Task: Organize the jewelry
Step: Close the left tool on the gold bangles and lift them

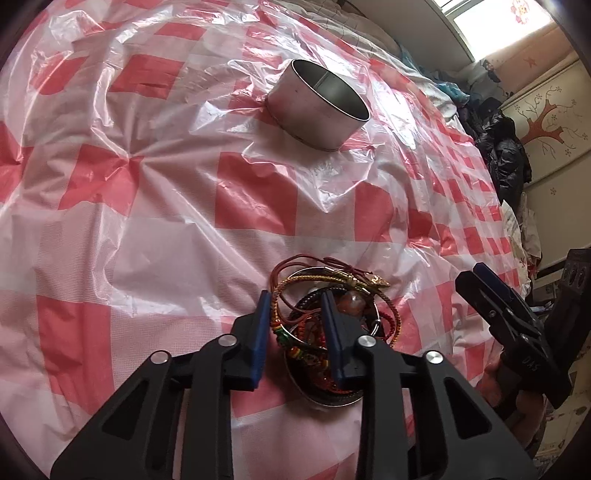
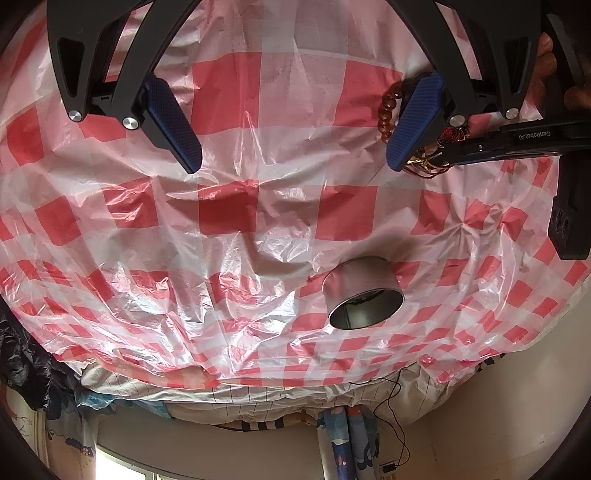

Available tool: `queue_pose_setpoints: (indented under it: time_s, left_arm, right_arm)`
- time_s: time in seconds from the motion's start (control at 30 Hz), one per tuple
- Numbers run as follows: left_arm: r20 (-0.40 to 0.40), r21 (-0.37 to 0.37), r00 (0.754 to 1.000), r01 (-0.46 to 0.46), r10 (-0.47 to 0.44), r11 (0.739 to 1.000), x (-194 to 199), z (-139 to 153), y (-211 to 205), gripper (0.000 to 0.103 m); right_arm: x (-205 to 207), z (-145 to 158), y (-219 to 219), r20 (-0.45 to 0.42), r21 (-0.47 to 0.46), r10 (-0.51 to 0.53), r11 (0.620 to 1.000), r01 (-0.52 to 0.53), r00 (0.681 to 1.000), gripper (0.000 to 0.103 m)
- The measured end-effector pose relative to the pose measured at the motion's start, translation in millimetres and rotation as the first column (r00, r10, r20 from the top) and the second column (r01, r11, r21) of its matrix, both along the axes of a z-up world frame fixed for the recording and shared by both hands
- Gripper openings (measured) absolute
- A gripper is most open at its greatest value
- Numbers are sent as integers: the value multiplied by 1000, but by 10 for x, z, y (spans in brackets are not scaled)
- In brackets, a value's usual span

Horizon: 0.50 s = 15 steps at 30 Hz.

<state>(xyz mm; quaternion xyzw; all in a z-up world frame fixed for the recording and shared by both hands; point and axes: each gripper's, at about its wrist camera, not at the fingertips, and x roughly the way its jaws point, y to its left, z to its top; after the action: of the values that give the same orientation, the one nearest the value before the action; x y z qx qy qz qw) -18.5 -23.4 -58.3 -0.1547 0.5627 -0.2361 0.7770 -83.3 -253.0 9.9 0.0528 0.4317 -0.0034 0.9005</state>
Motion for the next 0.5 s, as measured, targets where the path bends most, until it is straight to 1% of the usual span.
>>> queue_pose_setpoints:
  time_s: [0.1,0.17,0.3,0.4,0.5]
  left_arm:
    - [24,10,1000,-1,1,1000,-15,42,24,8]
    - [48,6,999,-7,7,1000,-26,91,63,5]
    - [89,-9,995,-32,33,999,-29,209,165,5]
    - [112,-13,991,-71,72,997,-14,268,271,5]
    - [123,-19,987,-100,102,995,10,312,396,5]
  right_arm:
    - [5,-5,6,-3,-1,3,1000,-3,1000,96]
    - [1,-9,21,-4,-3,7,1000,-7,1000,96]
    - [6,-27,42,-10,-7,14,1000,-15,1000,96]
    - [12,-44,56,-19,-4,20,1000,-20,1000,96]
    - [17,-53,89,-23,0,31,1000,-31,999,96]
